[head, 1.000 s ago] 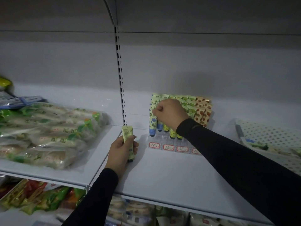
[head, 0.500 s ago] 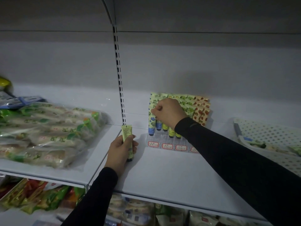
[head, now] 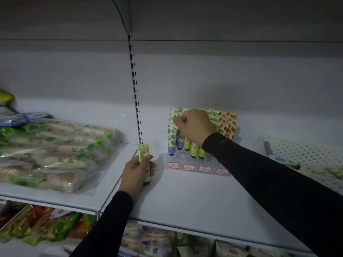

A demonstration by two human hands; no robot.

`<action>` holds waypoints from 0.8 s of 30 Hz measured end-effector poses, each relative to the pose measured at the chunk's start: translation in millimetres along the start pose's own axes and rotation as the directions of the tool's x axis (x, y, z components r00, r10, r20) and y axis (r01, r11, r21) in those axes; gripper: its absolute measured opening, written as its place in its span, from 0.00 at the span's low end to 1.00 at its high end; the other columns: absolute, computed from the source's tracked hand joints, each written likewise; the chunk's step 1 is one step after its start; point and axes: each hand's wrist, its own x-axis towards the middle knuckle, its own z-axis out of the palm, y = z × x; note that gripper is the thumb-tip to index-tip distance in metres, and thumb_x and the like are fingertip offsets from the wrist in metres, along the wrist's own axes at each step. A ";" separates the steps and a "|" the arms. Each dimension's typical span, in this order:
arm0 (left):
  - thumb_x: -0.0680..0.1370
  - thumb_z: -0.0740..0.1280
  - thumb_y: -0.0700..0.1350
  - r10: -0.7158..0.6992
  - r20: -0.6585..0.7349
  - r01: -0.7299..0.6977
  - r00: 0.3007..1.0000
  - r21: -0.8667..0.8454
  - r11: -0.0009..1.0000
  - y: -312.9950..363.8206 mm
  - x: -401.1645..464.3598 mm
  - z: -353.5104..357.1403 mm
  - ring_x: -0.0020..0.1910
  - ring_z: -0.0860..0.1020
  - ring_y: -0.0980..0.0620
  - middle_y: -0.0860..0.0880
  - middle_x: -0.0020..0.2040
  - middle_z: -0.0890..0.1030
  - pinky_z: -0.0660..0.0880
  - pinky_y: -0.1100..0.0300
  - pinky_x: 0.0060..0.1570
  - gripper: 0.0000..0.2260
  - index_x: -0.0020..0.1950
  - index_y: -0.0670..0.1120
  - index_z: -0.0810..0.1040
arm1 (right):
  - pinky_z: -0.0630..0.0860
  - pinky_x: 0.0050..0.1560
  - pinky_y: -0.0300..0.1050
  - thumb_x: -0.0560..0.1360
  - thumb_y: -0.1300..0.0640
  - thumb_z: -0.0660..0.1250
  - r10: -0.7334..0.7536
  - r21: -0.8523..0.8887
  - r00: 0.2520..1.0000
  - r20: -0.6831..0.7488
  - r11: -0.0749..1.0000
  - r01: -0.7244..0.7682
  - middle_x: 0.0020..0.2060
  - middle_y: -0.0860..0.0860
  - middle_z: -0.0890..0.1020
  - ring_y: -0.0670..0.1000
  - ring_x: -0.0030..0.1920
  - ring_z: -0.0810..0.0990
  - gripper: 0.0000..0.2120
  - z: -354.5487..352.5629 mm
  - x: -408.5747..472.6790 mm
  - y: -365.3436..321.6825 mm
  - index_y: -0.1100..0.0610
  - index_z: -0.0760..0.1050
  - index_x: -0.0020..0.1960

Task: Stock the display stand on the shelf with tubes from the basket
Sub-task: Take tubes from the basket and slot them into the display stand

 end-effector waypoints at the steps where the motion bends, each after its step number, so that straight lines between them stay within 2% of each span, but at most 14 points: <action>1: 0.81 0.65 0.46 0.000 -0.001 0.000 1.000 0.004 1.000 0.6 -0.5 0.0 0.32 0.74 0.49 0.46 0.35 0.81 0.69 0.58 0.32 0.09 0.47 0.43 0.81 | 0.74 0.37 0.46 0.79 0.51 0.62 -0.003 0.015 1.000 -0.030 1.000 0.003 0.27 0.62 0.76 0.56 0.27 0.70 0.24 -3.8 0.2 0.0 0.62 0.68 0.28; 3: 0.81 0.65 0.46 0.002 -0.002 -0.002 1.000 0.005 1.000 2.3 -1.5 -0.2 0.32 0.74 0.48 0.47 0.35 0.81 0.69 0.57 0.32 0.09 0.46 0.43 0.81 | 0.75 0.39 0.46 0.79 0.50 0.62 -0.010 0.055 0.997 -0.076 0.998 0.014 0.29 0.60 0.79 0.57 0.31 0.76 0.22 -10.9 -2.8 0.5 0.65 0.74 0.33; 5: 0.82 0.64 0.46 0.019 0.002 -0.019 1.000 0.008 1.000 5.5 -5.6 0.7 0.33 0.74 0.48 0.48 0.34 0.80 0.69 0.57 0.33 0.09 0.47 0.44 0.81 | 0.76 0.40 0.47 0.79 0.50 0.63 -0.027 0.085 0.995 -0.098 0.996 0.036 0.29 0.57 0.79 0.55 0.32 0.77 0.21 -16.7 -10.2 2.1 0.64 0.76 0.34; 9: 0.82 0.64 0.47 0.139 0.043 -0.145 0.989 0.197 0.970 17.4 -21.5 9.5 0.30 0.77 0.50 0.50 0.31 0.80 0.70 0.58 0.31 0.10 0.47 0.43 0.79 | 0.77 0.42 0.46 0.79 0.46 0.62 -0.026 0.124 1.000 0.018 0.992 0.023 0.29 0.59 0.79 0.56 0.33 0.79 0.24 -25.5 -32.0 4.4 0.65 0.76 0.35; 12: 0.82 0.64 0.44 0.296 0.144 -0.327 0.944 0.317 0.890 31.0 -32.1 24.2 0.29 0.74 0.55 0.52 0.31 0.77 0.71 0.60 0.32 0.06 0.47 0.45 0.79 | 0.76 0.39 0.46 0.78 0.39 0.61 0.013 0.159 0.985 0.172 0.986 -0.040 0.30 0.63 0.77 0.60 0.35 0.81 0.30 -26.4 -46.0 3.6 0.66 0.71 0.34; 14: 0.81 0.64 0.44 0.373 0.226 -0.436 0.900 0.429 0.791 38.9 -36.2 35.3 0.32 0.73 0.60 0.56 0.34 0.77 0.70 0.66 0.35 0.04 0.48 0.51 0.78 | 0.78 0.38 0.48 0.76 0.35 0.60 0.055 0.192 0.968 0.243 0.976 -0.103 0.32 0.64 0.79 0.61 0.36 0.82 0.31 -25.5 -53.5 1.2 0.63 0.71 0.33; 16: 0.80 0.65 0.41 0.412 0.307 -0.514 0.858 0.507 0.692 43.8 -40.1 44.6 0.38 0.74 0.62 0.57 0.39 0.77 0.66 0.69 0.35 0.07 0.53 0.52 0.77 | 0.80 0.41 0.52 0.74 0.33 0.61 0.080 0.237 0.956 0.283 0.960 -0.150 0.37 0.64 0.81 0.58 0.36 0.83 0.34 -26.6 -58.6 -0.5 0.67 0.72 0.37; 18: 0.78 0.64 0.38 0.423 0.352 -0.550 0.835 0.541 0.636 46.2 -43.8 52.5 0.42 0.74 0.58 0.53 0.44 0.78 0.66 0.65 0.39 0.12 0.58 0.50 0.77 | 0.82 0.39 0.48 0.76 0.39 0.64 0.103 0.319 0.946 0.308 0.926 -0.204 0.38 0.63 0.83 0.50 0.32 0.84 0.30 -32.3 -61.6 1.0 0.69 0.76 0.43; 20: 0.77 0.66 0.37 0.406 0.356 -0.540 0.842 0.562 0.627 48.4 -48.4 57.3 0.43 0.74 0.54 0.53 0.45 0.78 0.67 0.64 0.39 0.13 0.59 0.50 0.76 | 0.83 0.38 0.43 0.78 0.49 0.66 0.111 0.379 0.938 0.329 0.894 -0.239 0.37 0.58 0.84 0.45 0.32 0.84 0.21 -39.4 -63.1 5.2 0.69 0.78 0.46; 22: 0.76 0.68 0.38 0.375 0.347 -0.510 0.859 0.539 0.670 49.7 -52.2 59.7 0.40 0.74 0.57 0.55 0.43 0.78 0.68 0.68 0.36 0.13 0.56 0.53 0.75 | 0.83 0.42 0.45 0.78 0.54 0.65 0.117 0.388 0.937 0.329 0.888 -0.247 0.36 0.54 0.85 0.46 0.34 0.85 0.15 -45.5 -63.7 11.2 0.66 0.80 0.46; 24: 0.76 0.69 0.40 0.340 0.343 -0.478 0.876 0.512 0.714 49.8 -54.5 61.9 0.38 0.75 0.56 0.53 0.41 0.79 0.69 0.69 0.34 0.12 0.54 0.56 0.75 | 0.83 0.42 0.44 0.79 0.54 0.65 0.136 0.384 0.941 0.309 0.887 -0.255 0.35 0.52 0.85 0.46 0.35 0.85 0.13 -51.2 -64.1 16.7 0.64 0.80 0.45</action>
